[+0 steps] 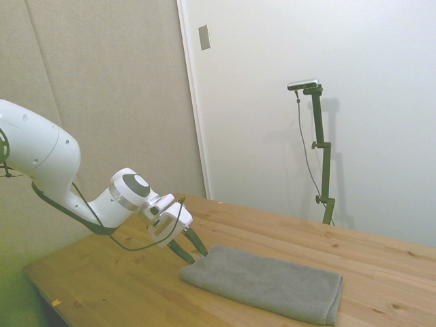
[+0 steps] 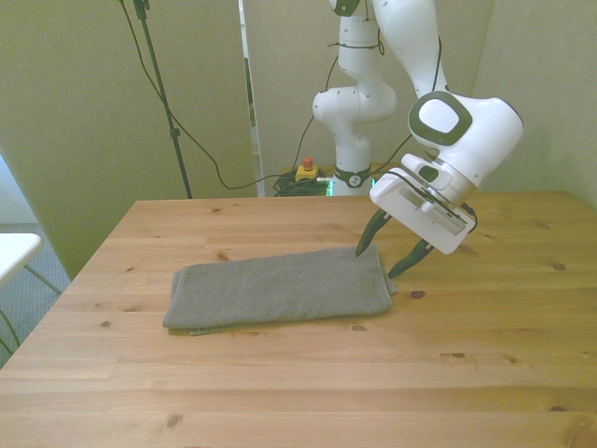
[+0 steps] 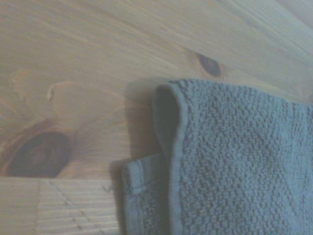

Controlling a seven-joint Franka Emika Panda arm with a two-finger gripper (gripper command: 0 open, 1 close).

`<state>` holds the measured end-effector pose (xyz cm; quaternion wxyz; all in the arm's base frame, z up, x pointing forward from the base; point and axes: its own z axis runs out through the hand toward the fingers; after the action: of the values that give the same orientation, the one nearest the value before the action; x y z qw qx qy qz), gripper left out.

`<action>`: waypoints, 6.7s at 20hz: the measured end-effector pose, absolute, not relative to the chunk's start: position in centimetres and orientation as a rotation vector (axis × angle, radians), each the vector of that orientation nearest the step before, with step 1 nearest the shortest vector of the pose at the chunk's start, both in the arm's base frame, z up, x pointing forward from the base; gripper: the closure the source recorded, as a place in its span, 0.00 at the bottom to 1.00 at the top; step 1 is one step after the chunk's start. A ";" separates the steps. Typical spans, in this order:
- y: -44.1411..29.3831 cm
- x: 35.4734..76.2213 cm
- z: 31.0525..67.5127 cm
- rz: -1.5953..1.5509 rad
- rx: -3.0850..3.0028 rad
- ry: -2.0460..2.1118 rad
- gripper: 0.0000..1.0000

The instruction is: Fold the towel

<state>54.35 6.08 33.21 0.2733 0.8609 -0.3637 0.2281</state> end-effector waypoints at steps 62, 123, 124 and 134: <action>-0.4 55.2 36.3 0.731 2.338 -1.064 1.00; -33.2 51.9 45.8 0.676 2.504 -1.813 0.00; -33.2 51.9 45.8 0.677 2.503 -1.813 0.00; -33.3 51.8 46.1 0.682 2.505 -1.810 0.00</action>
<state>51.80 -33.29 46.09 -0.0114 0.7915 -0.5718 0.2155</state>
